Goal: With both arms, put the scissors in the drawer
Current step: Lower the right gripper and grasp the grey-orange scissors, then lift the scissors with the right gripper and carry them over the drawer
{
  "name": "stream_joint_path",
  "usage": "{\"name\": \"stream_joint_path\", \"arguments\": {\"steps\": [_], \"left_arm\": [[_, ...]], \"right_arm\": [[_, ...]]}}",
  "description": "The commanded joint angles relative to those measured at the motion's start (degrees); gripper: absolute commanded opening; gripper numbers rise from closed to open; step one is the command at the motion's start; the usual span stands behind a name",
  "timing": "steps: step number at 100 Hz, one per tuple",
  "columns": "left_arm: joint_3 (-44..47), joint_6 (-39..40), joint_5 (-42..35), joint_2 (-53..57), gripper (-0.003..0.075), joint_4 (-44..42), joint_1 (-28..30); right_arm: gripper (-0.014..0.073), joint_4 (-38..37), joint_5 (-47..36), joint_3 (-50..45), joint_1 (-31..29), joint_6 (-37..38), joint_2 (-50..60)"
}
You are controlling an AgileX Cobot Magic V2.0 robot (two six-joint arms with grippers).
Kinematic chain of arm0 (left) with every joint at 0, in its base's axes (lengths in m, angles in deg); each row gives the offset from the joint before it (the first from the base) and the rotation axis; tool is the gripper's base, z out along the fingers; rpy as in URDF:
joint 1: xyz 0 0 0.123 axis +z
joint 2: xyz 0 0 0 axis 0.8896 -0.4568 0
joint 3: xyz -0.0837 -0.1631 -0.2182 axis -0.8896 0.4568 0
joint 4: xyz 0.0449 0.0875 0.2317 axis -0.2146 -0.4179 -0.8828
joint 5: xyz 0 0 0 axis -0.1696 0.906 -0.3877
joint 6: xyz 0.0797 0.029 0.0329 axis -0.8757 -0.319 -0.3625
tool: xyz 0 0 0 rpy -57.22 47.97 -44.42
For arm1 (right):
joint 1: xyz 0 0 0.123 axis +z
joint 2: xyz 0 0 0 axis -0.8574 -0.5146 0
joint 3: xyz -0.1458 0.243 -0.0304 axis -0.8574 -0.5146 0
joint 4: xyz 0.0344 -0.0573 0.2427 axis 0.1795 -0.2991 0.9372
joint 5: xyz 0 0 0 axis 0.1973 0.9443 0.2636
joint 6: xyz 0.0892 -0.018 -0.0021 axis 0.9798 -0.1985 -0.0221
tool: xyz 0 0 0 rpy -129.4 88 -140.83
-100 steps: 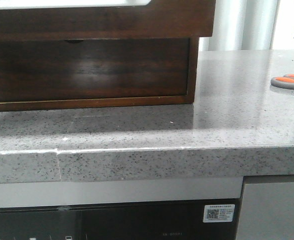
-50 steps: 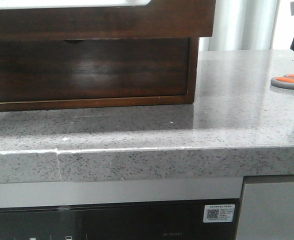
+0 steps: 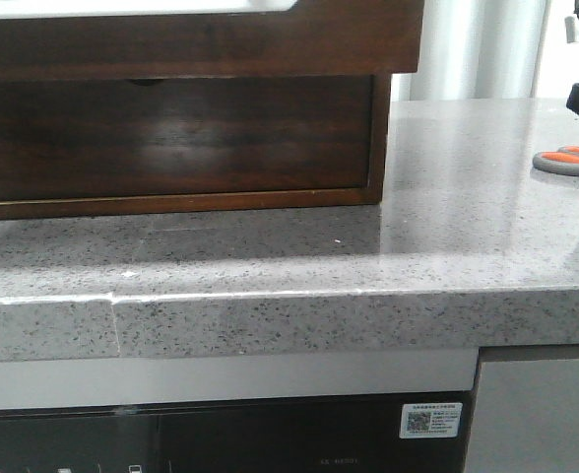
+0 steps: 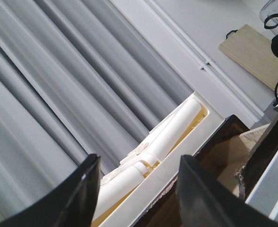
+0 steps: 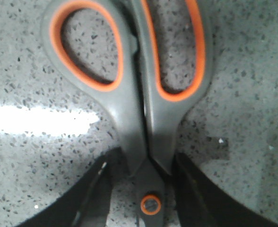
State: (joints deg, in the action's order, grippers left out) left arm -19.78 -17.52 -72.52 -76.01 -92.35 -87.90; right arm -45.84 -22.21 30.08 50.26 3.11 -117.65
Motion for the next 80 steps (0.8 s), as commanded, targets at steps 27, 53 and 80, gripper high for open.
{"name": "stream_joint_path", "arguments": {"steps": [27, 53, 80], "left_arm": [[-1.62, 0.84, -2.39, -0.40, 0.0326, 1.83, -0.37], [-1.62, 0.84, -2.39, -0.40, 0.0326, 1.83, -0.37], [-1.62, 0.84, -1.45, -0.40, 0.0326, 1.83, -0.37]], "right_arm": [[-0.0122, -0.35, -0.41, 1.39, 0.06, -0.72, 1.59], [-0.0124, 4.62, -1.46, 3.40, 1.36, -4.27, 9.04], [-0.0124, 10.06, -4.49, 12.70, 9.95, -11.97, 20.49]]}}
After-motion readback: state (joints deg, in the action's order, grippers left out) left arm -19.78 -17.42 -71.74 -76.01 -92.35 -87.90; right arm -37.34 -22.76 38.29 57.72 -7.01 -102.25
